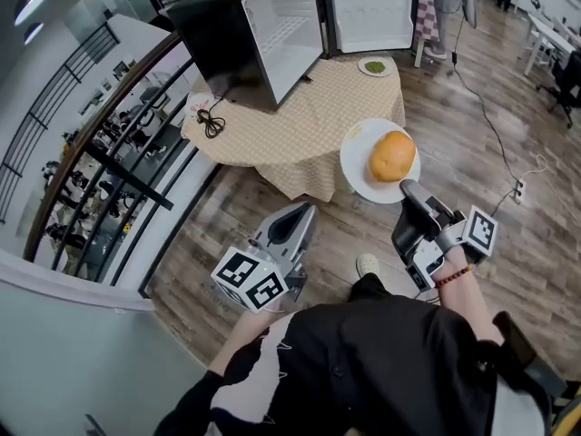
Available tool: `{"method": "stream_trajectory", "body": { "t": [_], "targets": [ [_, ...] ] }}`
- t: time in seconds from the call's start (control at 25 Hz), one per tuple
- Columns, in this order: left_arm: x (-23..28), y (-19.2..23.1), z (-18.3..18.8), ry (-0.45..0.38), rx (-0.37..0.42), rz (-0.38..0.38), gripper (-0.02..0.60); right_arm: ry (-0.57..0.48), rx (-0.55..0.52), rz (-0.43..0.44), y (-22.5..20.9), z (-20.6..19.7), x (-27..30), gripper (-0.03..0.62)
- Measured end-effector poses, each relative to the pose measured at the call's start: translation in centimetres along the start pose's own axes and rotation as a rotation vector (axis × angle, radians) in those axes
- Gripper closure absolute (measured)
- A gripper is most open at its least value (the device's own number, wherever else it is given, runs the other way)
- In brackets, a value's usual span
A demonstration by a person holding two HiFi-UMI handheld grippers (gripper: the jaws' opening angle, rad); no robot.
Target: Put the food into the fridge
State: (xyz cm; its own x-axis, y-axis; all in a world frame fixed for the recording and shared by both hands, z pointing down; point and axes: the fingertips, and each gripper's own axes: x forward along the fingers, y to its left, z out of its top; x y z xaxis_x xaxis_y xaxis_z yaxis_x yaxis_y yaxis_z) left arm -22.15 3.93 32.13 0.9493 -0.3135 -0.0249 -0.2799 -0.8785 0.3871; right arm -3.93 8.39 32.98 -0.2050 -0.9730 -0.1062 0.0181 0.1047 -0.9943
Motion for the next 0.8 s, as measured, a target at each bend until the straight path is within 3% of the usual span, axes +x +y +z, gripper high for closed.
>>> {"method": "stream_trajectory", "body": {
  "t": [0.4,0.64,0.8],
  "targets": [
    [9.7,6.0,3.6,-0.045,-0.001,0.058,0.569,0.098,-0.028,-0.018,-0.7,8.4,9.0,0.569],
    [11.3,6.6,3.7,-0.081,0.000,0.106,0.569,0.155,-0.010,-0.015,-1.4,9.4,10.4,0.569],
    [16.1,9.2,4.9,-0.087,-0.001,0.129,0.569,0.184,0.005,-0.010,-1.7,13.9,14.4,0.569]
  ]
}}
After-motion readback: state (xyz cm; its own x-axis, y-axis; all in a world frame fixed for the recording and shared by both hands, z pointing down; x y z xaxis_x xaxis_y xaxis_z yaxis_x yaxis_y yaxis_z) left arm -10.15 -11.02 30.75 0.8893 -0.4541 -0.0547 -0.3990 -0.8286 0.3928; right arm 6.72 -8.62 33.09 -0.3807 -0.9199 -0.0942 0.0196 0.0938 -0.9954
